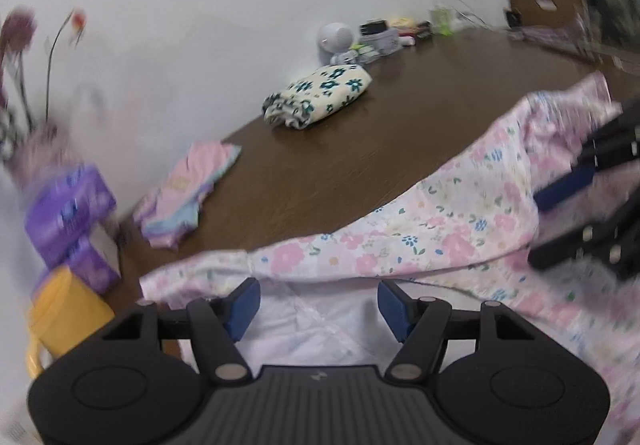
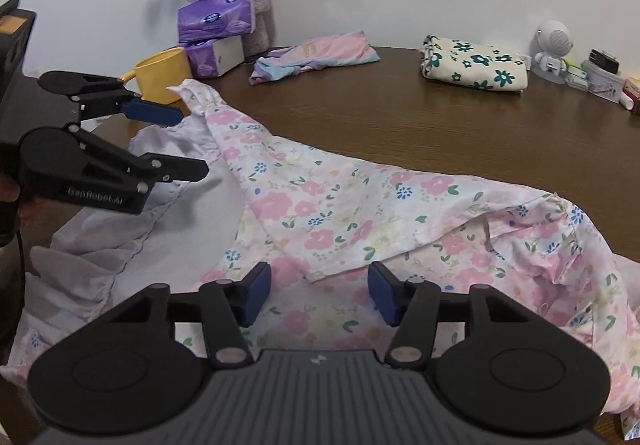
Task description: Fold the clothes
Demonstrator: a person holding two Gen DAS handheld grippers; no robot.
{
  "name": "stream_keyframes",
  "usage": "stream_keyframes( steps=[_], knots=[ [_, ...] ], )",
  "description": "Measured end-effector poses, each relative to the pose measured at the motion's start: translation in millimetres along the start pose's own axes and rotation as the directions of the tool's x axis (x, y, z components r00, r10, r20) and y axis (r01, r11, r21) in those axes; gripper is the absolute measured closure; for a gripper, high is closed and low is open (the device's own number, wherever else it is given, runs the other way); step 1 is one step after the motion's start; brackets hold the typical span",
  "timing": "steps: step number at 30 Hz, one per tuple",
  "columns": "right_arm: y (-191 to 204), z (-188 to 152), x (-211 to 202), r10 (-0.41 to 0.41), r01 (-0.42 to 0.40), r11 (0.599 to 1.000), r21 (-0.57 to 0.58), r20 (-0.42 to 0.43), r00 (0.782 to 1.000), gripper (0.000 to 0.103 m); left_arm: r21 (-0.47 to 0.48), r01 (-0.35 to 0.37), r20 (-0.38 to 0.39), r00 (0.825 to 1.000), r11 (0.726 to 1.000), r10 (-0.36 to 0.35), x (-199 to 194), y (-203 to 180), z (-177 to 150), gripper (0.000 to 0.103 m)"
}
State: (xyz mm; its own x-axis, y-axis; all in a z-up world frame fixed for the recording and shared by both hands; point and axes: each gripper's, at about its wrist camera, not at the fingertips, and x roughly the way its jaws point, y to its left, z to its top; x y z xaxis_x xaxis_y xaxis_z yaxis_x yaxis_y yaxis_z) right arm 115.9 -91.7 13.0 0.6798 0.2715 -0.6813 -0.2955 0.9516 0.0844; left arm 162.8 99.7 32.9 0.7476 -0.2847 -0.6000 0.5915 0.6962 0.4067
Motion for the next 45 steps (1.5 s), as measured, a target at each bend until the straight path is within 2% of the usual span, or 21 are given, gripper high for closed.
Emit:
stream_keyframes(
  steps=[3, 8, 12, 15, 17, 19, 20, 21, 24, 27, 31, 38, 45],
  knots=[
    [1, 1, 2, -0.013, 0.013, 1.000, 0.003, -0.009, 1.000, 0.051, 0.122, -0.011, 0.006, 1.000, 0.992, 0.010, 4, -5, 0, 0.039],
    [2, 3, 5, -0.027, 0.027, 1.000, -0.004, -0.018, 0.999, 0.051, 0.265, -0.010, -0.003, 1.000, 0.964, 0.012, 20, -9, -2, 0.039],
    [2, 6, 8, -0.031, 0.031, 1.000, 0.002, -0.020, 0.999, 0.063, 0.309, -0.007, 0.027, 1.000, 0.951, -0.002, 29, -11, -6, 0.040],
    [1, 7, 8, -0.023, 0.023, 1.000, 0.010, -0.021, 1.000, 0.073, 0.330, 0.008, 0.043, 0.999, 0.944, -0.023, 32, -11, -8, 0.056],
    [1, 8, 9, -0.014, 0.014, 1.000, 0.008, -0.028, 1.000, 0.083, 0.354, 0.009, 0.048, 0.998, 0.935, -0.028, 33, -12, -7, 0.076],
    [1, 10, 10, -0.005, 0.006, 1.000, 0.013, -0.031, 1.000, 0.094, 0.368, 0.015, 0.050, 0.998, 0.930, -0.036, 35, -12, -6, 0.091],
    [0, 12, 10, 0.001, 0.000, 1.000, 0.017, -0.031, 1.000, 0.095, 0.363, 0.020, 0.050, 0.998, 0.931, -0.041, 36, -11, -4, 0.097],
    [-1, 13, 10, 0.005, -0.004, 1.000, 0.020, -0.029, 1.000, 0.096, 0.355, 0.027, 0.050, 0.998, 0.935, -0.048, 35, -10, -3, 0.098],
    [-7, 23, 6, 0.009, -0.009, 1.000, 0.026, -0.013, 1.000, 0.099, 0.341, 0.032, 0.069, 0.996, 0.940, -0.058, 33, -4, 5, 0.099],
    [-15, 39, 2, 0.001, -0.001, 1.000, 0.018, 0.004, 1.000, 0.099, 0.337, 0.004, 0.089, 0.995, 0.941, -0.037, 35, 1, 15, 0.100],
    [-27, 71, 3, -0.034, 0.034, 0.999, -0.016, 0.027, 0.999, 0.099, 0.278, -0.011, 0.093, 0.996, 0.961, -0.015, 47, 14, 31, 0.100],
    [-57, 118, 46, -0.089, 0.089, 0.996, -0.003, -0.019, 0.996, 0.099, 0.147, 0.023, 0.049, 0.998, 0.989, -0.031, 82, 30, 46, 0.098],
    [-77, 127, 81, -0.092, 0.096, 0.994, 0.059, -0.064, 0.994, 0.099, 0.097, 0.054, 0.007, 0.998, 0.994, -0.055, 105, 40, 37, 0.091]
  ],
)
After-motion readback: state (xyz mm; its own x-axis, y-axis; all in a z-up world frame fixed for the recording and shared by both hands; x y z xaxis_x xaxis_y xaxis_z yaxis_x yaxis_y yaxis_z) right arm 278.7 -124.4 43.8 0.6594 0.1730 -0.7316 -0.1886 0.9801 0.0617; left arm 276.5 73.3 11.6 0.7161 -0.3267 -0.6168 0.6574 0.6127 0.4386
